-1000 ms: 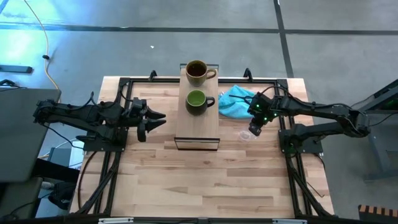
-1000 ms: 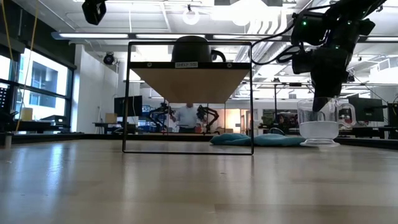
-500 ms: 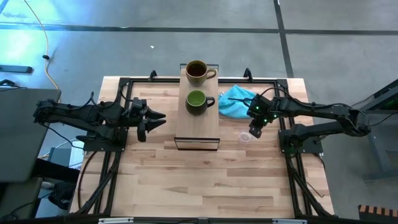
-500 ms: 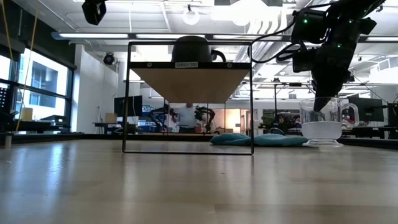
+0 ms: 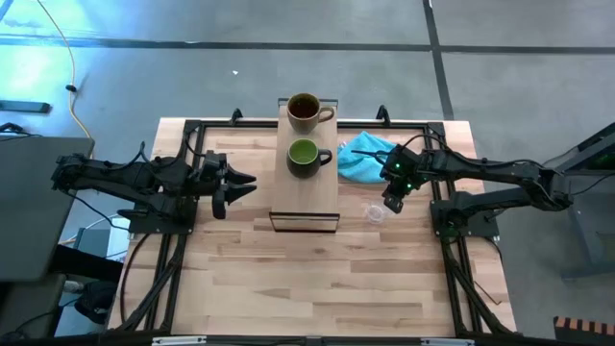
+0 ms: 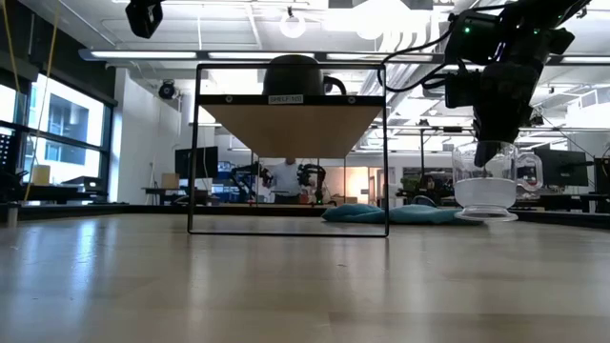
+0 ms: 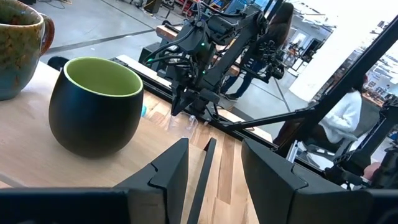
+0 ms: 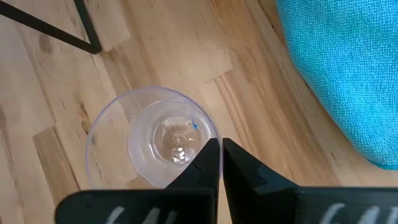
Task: Stack small to large cups/mugs on shelf
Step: Put the transparent mug on the shelf
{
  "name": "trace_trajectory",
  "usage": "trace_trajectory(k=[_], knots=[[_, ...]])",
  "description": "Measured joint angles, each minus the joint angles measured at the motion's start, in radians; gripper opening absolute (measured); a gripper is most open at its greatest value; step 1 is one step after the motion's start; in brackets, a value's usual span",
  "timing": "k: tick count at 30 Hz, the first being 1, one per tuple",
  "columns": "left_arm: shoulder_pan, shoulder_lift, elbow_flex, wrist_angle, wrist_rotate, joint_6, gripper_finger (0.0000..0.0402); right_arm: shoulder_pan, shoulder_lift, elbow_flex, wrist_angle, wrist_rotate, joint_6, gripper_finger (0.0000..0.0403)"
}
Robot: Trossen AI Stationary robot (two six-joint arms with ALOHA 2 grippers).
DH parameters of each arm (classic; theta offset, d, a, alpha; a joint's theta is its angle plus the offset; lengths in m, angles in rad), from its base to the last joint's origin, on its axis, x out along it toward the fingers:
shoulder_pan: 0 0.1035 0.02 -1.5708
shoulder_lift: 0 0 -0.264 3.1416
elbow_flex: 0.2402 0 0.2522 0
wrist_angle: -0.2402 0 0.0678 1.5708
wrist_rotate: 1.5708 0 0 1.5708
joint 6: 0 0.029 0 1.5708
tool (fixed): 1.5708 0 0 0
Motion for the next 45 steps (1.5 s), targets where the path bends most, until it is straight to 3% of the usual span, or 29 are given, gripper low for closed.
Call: trace_trajectory(k=[16, 28, 45], knots=[[0.0, 0.0, 0.0, 0.0, 0.0, 0.002, 0.0138, 0.058, 0.0, 0.0, 0.026, -0.012, 0.002, 0.0003], [0.0, 0.0, 0.0, 0.0, 0.0, 0.004, 0.0138, 0.072, 0.0, 0.0, 0.026, -0.006, 0.061, 0.0065], [0.0, 0.0, 0.0, -0.015, 0.009, 0.001, 0.0138, 0.072, 0.0, 0.0, 0.028, -0.022, 0.18, 0.0067]])
